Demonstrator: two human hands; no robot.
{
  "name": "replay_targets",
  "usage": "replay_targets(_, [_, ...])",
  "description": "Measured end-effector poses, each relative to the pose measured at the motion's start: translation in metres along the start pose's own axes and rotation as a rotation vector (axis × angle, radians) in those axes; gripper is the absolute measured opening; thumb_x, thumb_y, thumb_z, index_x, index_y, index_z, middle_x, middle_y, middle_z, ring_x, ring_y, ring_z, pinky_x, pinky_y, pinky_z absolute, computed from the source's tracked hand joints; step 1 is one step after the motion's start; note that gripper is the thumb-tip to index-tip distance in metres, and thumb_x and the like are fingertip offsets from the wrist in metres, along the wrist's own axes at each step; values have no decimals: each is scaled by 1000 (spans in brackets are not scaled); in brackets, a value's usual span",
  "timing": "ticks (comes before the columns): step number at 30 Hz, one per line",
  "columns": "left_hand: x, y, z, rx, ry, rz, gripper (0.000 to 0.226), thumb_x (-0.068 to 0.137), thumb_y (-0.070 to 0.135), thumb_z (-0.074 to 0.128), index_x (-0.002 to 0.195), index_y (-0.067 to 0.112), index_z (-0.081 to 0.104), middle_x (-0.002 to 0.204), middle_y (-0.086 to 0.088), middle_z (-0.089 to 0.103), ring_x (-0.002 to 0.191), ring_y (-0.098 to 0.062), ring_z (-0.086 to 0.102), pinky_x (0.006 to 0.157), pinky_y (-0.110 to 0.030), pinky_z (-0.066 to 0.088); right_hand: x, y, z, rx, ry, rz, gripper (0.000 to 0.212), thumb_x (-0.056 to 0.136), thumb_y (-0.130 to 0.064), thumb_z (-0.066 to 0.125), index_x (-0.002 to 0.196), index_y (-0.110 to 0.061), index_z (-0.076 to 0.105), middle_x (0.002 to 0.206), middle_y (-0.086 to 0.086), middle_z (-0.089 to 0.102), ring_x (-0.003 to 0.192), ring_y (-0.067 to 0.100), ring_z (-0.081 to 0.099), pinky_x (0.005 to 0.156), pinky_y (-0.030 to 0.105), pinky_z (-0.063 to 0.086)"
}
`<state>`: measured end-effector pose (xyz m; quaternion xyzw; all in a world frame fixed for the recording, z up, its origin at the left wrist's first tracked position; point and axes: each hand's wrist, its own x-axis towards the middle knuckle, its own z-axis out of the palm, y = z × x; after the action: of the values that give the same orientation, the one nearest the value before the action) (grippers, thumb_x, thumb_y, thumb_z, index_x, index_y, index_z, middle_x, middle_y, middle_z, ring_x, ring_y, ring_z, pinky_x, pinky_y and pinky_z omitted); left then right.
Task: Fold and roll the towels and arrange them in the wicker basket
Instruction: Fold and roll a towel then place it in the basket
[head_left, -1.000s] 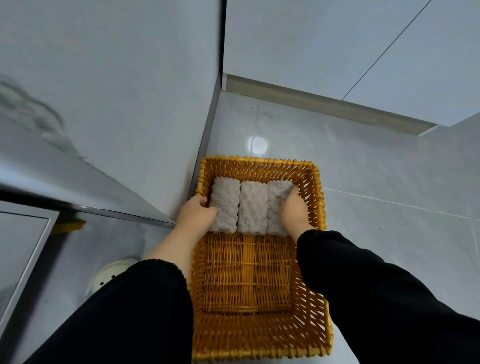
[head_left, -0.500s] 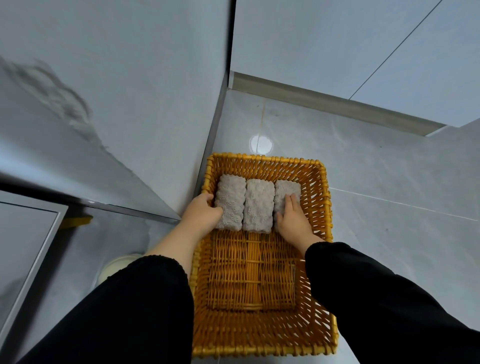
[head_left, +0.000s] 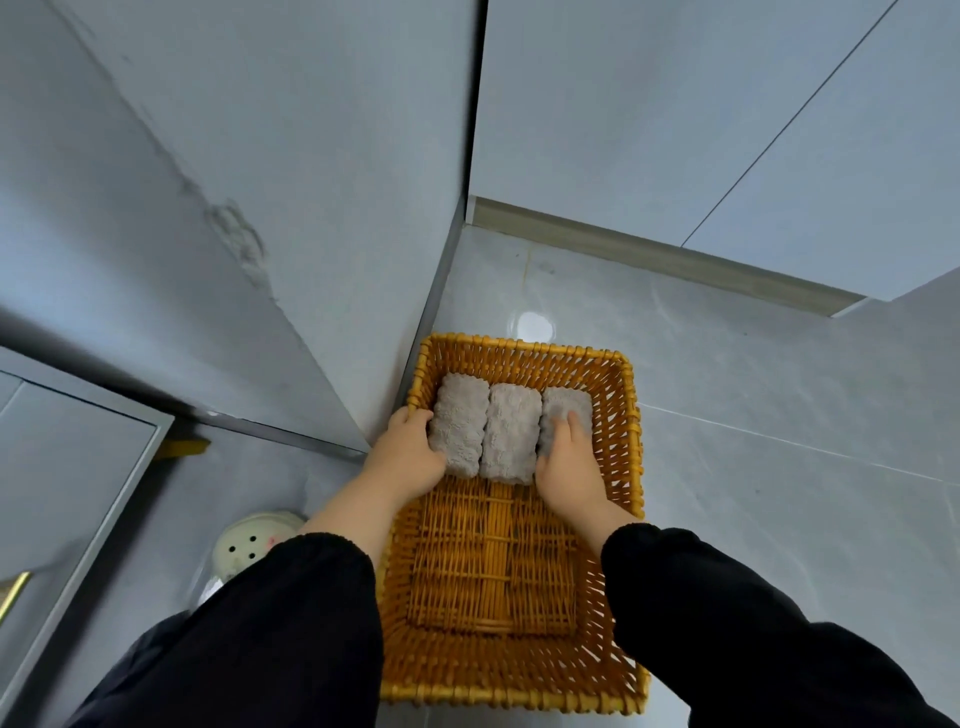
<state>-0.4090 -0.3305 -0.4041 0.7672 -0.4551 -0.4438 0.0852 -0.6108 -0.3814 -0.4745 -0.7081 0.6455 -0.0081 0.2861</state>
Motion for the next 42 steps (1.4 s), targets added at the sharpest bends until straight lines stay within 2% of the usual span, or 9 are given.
replay_targets(4, [-24,9,-4,0,20,54,61,90,14,52,147,14,30,155,-5,24,138,-23,31,113,-39,30,-4,-15,-24,101,33,-70,60,92,-11,51,147,-7,27,154,11,25,143,28,23,118,39,23])
replay_targets(9, [-54,35,-27,-47,94,162,57,91,9,52,145,14,34,151,-1,30,134,-18,36,111,-32,29,-12,-45,-63,118,112,-158,59,93,-7,48,147,-7,26,158,12,16,147,21,10,113,22,7])
replay_targets(13, [-85,64,-55,-79,210,275,53,94,14,52,144,19,35,151,1,30,137,-13,30,105,-20,20,-32,-81,-98,176,138,-272,57,94,-9,50,147,-8,27,157,11,17,146,21,11,114,25,8])
replay_targets(17, [-128,77,-81,-103,291,355,54,94,16,52,145,21,33,154,2,25,140,-12,27,111,-24,21,-63,-121,-129,240,180,-394,57,95,-12,51,147,-12,27,158,8,14,146,18,9,114,25,8])
replay_targets(20, [-166,80,-103,-110,355,382,54,96,21,51,146,24,31,156,6,20,143,-9,21,117,-28,19,-88,-152,-155,299,249,-534,55,94,-12,50,145,-13,30,158,4,15,145,15,10,114,23,8])
replay_targets(28, [-262,59,-160,-35,691,431,52,96,32,51,145,27,33,156,8,22,142,-6,22,109,-16,15,-162,-235,-195,420,457,-994,45,87,-6,48,132,-6,48,141,8,43,131,6,31,108,4,13])
replay_targets(33, [-314,18,-184,-24,868,350,54,96,30,52,146,24,32,157,5,20,144,-7,16,110,-17,11,-199,-299,-182,418,345,-1143,49,87,-3,50,135,-7,44,145,7,37,131,1,24,106,1,9])
replay_targets(39, [-355,-34,-209,-102,1104,254,53,96,22,53,145,21,33,155,5,24,143,-9,20,107,-11,12,-231,-360,-152,390,229,-1204,51,90,-4,51,139,-11,39,148,4,33,137,10,25,109,10,12])
replay_targets(42, [-364,-65,-221,-209,1204,217,53,95,18,54,144,21,35,153,4,28,141,-9,23,108,-14,16,-243,-391,-132,412,178,-1215,51,89,-3,51,138,-8,40,145,4,35,136,12,28,107,5,11])
